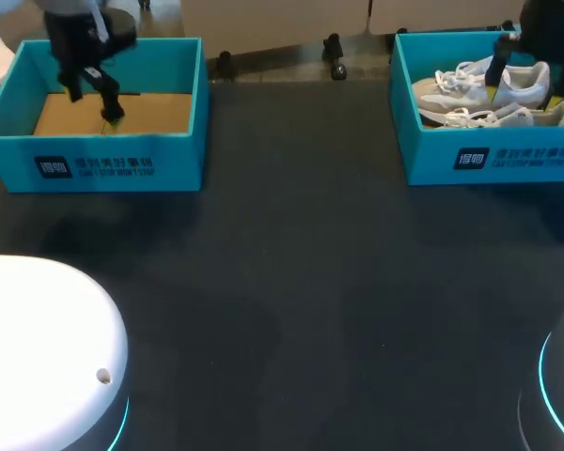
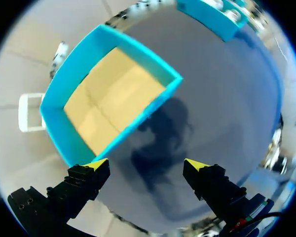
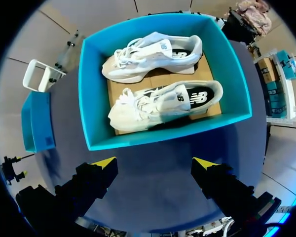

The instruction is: Take the shoe out of the shoebox, open the shoe tongue, remove and reinsert the insole, then place the shoe into the shoebox

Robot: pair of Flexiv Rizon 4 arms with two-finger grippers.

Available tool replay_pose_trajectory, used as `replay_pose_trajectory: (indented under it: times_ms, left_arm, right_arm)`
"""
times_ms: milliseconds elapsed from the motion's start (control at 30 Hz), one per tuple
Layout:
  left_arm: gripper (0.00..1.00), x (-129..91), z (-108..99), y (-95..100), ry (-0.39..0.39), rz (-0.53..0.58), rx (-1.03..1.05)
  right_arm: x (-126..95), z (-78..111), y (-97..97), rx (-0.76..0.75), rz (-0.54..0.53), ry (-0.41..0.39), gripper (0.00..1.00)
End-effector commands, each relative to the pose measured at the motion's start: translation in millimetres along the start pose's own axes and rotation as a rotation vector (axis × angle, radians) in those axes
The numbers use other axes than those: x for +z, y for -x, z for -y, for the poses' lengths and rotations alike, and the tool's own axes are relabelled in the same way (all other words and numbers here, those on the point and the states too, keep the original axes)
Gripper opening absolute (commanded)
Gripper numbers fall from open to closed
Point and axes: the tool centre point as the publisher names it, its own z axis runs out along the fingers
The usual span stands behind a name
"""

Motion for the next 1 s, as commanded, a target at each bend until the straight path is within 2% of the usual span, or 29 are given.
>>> replay_pose_trajectory:
  times_ms: [33,167,433,1000]
  left_arm:
    - [1.00,-8,7,30.8,0.115,-0.165,-0.433]
    - [1.00,-10,9,48.6,0.128,-0.194,-0.516]
    - [1.00,-10,3,68.2,0.058,-0.243,-0.700]
    - [1.00,-8,-1,75.3,0.054,-0.223,-0.702]
  right_arm:
    - [2,16.5,4.6,-0.017,-0.017,0.026,1.00]
    - [6,27.7,1.7,-0.050,-0.012,0.016,1.00]
    - [14,46.5,-4.6,-0.124,0.017,-0.014,1.00]
    - [21,57.0,-6.7,-0.117,-0.016,-0.034,1.00]
